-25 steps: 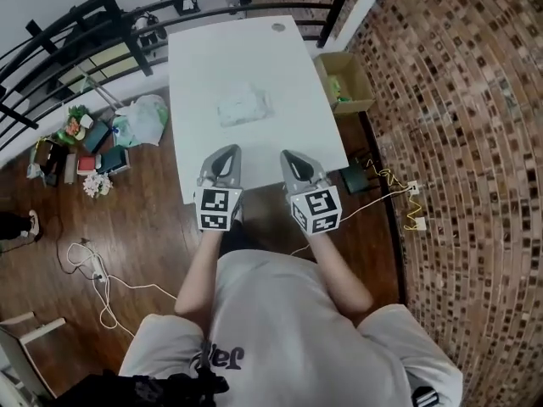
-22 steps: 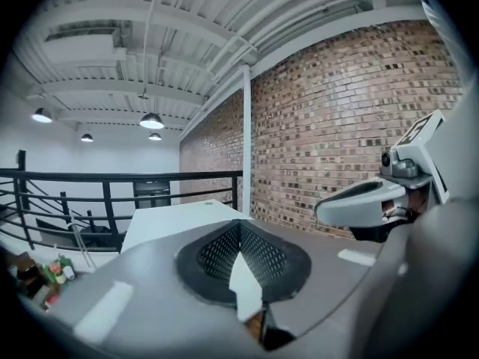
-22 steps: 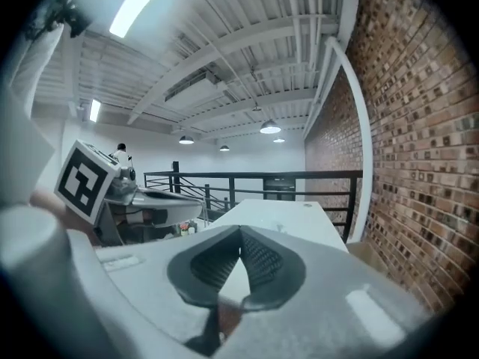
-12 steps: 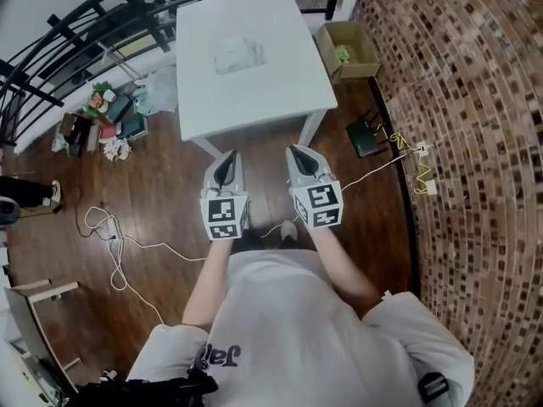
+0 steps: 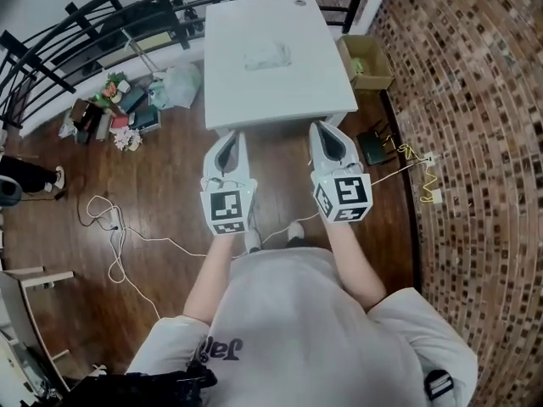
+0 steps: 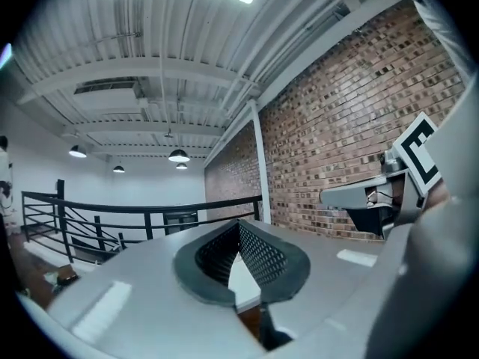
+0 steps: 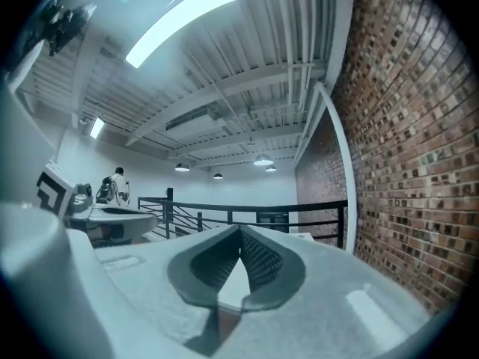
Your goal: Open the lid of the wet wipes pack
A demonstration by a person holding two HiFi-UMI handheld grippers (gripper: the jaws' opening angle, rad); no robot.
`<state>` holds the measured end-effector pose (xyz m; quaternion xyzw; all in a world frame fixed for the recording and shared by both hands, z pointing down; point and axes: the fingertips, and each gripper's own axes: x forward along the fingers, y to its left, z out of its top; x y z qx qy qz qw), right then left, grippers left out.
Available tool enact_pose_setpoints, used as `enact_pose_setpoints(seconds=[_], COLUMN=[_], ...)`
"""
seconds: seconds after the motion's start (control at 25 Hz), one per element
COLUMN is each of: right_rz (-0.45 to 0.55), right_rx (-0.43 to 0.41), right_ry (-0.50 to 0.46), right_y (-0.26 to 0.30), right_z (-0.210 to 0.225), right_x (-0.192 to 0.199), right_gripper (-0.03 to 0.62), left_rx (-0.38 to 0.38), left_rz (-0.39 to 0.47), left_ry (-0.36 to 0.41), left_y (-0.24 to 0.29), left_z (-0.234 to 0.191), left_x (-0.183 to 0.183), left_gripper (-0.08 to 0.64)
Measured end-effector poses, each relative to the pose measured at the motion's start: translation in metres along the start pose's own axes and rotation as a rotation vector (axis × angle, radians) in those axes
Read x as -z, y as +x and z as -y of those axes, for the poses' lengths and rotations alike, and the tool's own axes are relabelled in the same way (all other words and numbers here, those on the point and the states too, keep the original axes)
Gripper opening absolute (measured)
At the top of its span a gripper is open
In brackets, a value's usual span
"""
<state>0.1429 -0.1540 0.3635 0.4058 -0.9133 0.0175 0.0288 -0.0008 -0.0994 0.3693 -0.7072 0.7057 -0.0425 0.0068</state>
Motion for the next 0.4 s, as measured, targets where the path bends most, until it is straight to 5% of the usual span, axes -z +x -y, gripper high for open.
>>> enact_pose_setpoints(seconds=[0.4], right_rz=[-0.039], right_rx=[-0.057], right_ry=[-0.034], right_y=[0.019], right_z=[-0.041], right_x=[0.009], right_gripper=[-0.008], left_rx=[0.054], left_rz=[0.004], left_ry=[0.009], left_y=[0.002], left_z=[-0.013], left_x=[0.004], left_gripper=[0.008])
